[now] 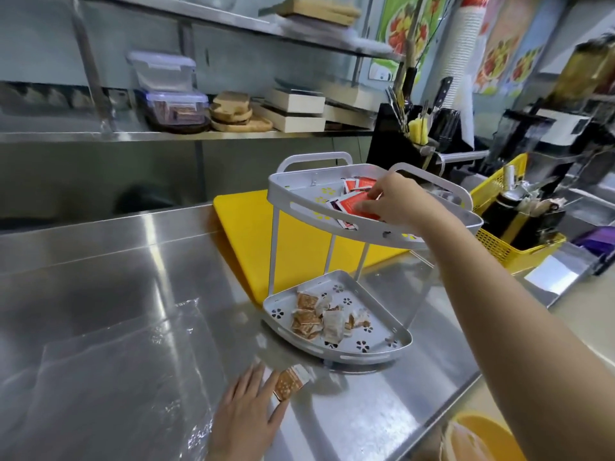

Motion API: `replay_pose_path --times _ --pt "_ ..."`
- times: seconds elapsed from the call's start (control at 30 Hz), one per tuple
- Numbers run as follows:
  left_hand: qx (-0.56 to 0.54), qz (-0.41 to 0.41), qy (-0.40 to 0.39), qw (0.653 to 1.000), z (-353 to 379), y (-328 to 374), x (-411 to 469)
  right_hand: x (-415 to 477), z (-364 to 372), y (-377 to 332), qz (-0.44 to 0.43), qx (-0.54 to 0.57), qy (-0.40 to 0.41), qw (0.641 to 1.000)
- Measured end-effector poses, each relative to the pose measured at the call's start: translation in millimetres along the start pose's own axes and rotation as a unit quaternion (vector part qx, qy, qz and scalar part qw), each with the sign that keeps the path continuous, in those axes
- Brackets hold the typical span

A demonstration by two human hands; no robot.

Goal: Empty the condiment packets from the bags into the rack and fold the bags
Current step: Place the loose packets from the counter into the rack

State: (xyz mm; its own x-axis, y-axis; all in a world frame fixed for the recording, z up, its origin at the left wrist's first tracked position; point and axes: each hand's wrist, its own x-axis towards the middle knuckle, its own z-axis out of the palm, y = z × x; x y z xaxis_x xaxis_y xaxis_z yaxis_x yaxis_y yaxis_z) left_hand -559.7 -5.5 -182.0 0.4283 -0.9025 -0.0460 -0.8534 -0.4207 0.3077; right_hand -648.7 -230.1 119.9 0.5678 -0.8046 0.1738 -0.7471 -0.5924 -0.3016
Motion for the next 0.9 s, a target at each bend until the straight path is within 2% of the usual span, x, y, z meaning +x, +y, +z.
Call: replay_pose_path --times 0.07,0.17,0.23,0.3,0.33,0.4,0.47,0.53,0.63,0.73,0.9 --pt "-0.013 -0.008 -0.010 1.000 -0.1 -0.3 0.7 -3.4 0.3 -5.1 -0.010 -0.031 0.035 0.999" --pt "-0.011 -0.009 0.011 1.000 7.2 -5.5 4.7 -22.5 5.2 -12.0 -0.032 0.051 0.222 0.973" --pt "-0.013 0.000 0.032 0.999 15.5 -11.7 10.2 -43.4 12.2 -20.6 -0.126 0.159 0.317 0.927" --pt "-0.043 -0.011 0.056 0.997 16.2 -18.2 12.9 -67.5 30.0 -32.4 -0.240 0.194 0.331 0.892" --pt "-0.050 -0.019 0.064 0.997 14.2 -21.4 12.9 -78.7 45.4 -37.9 -0.283 0.194 0.310 0.887" --pt "-0.055 -0.034 0.072 0.995 9.1 -29.4 10.1 -95.6 85.8 -44.1 -0.314 0.199 0.224 0.901" --pt "-0.052 -0.047 0.085 0.994 7.7 -38.6 4.7 -105.4 131.6 -42.8 -0.293 0.175 0.095 0.935" --pt "-0.033 -0.053 0.089 0.994 6.7 -46.2 -3.6 -107.1 176.4 -31.7 -0.258 0.104 -0.053 0.959" --pt "-0.012 -0.043 0.099 0.994 7.2 -54.1 -14.9 -106.0 220.8 -10.2 -0.256 -0.012 -0.215 0.942" --pt "0.000 -0.033 0.089 0.995 8.7 -60.0 -18.5 -107.5 244.9 3.2 -0.221 -0.075 -0.287 0.929" --pt "0.001 -0.041 0.096 0.995 9.9 -60.9 -17.6 -104.0 253.6 6.6 -0.171 -0.073 -0.301 0.936"
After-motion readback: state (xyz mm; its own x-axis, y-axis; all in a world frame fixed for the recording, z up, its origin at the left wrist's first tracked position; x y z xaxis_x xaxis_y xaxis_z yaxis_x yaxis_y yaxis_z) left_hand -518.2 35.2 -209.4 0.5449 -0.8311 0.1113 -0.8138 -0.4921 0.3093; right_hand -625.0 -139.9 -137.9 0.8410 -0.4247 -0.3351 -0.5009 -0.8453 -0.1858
